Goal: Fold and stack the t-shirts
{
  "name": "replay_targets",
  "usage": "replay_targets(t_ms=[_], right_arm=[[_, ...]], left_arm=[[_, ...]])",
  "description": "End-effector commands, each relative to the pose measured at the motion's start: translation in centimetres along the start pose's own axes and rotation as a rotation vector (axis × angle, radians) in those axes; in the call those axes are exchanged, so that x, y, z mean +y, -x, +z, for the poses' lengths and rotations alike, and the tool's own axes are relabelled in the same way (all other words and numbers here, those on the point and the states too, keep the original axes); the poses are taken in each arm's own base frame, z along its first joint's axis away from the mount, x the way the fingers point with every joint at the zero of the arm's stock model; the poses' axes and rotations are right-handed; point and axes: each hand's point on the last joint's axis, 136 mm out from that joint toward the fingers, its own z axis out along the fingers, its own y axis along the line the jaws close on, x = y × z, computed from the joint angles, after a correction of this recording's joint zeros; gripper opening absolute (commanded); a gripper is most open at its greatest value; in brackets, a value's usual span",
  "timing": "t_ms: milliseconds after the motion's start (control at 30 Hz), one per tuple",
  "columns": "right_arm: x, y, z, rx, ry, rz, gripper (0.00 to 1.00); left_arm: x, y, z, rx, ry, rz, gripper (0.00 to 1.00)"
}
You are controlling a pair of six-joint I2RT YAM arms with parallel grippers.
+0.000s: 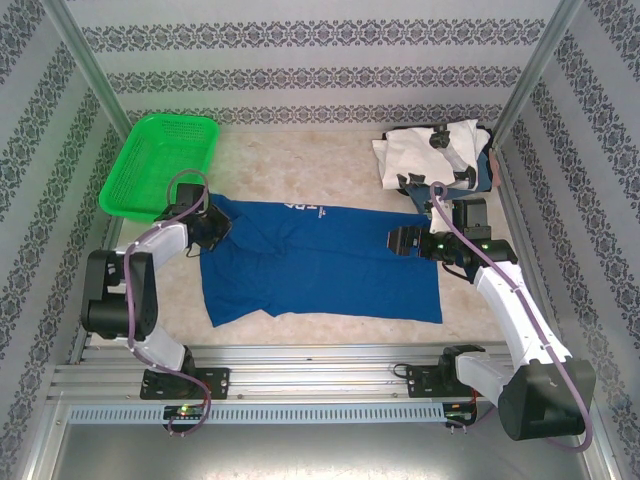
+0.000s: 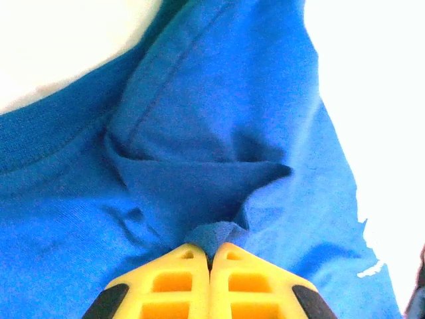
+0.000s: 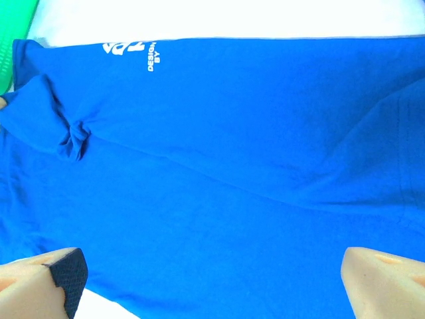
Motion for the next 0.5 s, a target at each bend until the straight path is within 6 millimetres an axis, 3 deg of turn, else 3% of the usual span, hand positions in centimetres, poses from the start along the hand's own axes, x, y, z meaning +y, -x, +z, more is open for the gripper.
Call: replay_targets(t_ms=[0, 467], right_arm=[[0.8, 0.8, -0.4, -0.024, 0.019, -0.028, 0.98], [1.5, 1.0, 0.3, -0.008, 0.070, -0.014, 0.98]], left_arm=[[-0.4, -0.3, -2.0, 0.003, -0.017, -0.011, 0.00], [-1.6, -2.1, -6.3, 0.012, -0.109, -0.096, 0.00]])
